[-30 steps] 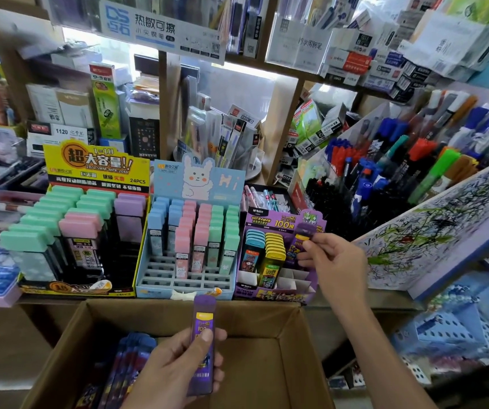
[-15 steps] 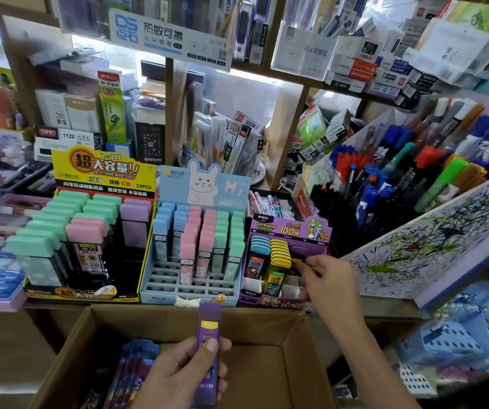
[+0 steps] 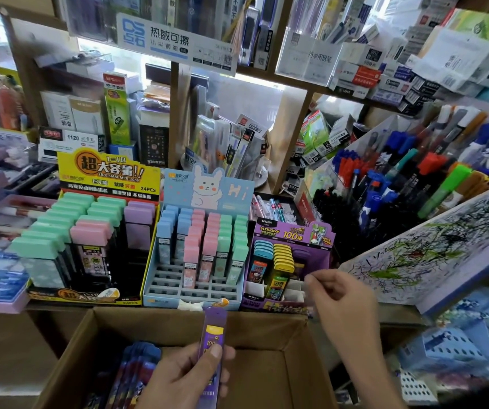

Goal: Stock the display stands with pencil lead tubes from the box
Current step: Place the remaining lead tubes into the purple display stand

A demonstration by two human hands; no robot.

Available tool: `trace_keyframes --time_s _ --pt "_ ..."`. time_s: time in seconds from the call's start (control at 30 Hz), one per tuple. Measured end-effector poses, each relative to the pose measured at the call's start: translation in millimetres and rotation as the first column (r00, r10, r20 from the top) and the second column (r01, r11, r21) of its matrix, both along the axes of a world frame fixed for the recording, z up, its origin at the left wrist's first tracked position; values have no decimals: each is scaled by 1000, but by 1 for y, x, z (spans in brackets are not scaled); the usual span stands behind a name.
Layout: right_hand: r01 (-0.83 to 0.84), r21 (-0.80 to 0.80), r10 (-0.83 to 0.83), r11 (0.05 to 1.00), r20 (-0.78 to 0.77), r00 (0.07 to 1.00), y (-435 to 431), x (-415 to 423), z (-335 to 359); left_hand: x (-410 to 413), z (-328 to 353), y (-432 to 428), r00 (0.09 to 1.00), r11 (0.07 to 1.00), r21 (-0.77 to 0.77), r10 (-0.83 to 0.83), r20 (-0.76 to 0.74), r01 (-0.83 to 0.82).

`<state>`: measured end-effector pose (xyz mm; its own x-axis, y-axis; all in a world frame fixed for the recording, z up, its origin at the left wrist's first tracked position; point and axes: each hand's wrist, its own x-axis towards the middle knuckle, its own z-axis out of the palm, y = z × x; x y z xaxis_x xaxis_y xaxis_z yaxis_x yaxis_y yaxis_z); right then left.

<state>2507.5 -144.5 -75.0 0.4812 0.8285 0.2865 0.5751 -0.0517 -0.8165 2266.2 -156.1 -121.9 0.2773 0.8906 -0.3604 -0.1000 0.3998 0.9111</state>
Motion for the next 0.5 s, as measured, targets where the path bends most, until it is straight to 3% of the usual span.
trace_keyframes --time_s 0.1,0.27,0.5 --pt "-178 -117 152 977 -199 968 -13 -22 -2 0 1 -1 1000 1000 14 -12 -17 12" --pt "-457 -294 276 839 -494 825 -22 -57 -16 1 6 -1 995 996 45 -74 -73 77" --pt "-586 -240 330 774 -636 697 -23 -70 -22 0 5 -9 984 985 86 -141 -108 151"
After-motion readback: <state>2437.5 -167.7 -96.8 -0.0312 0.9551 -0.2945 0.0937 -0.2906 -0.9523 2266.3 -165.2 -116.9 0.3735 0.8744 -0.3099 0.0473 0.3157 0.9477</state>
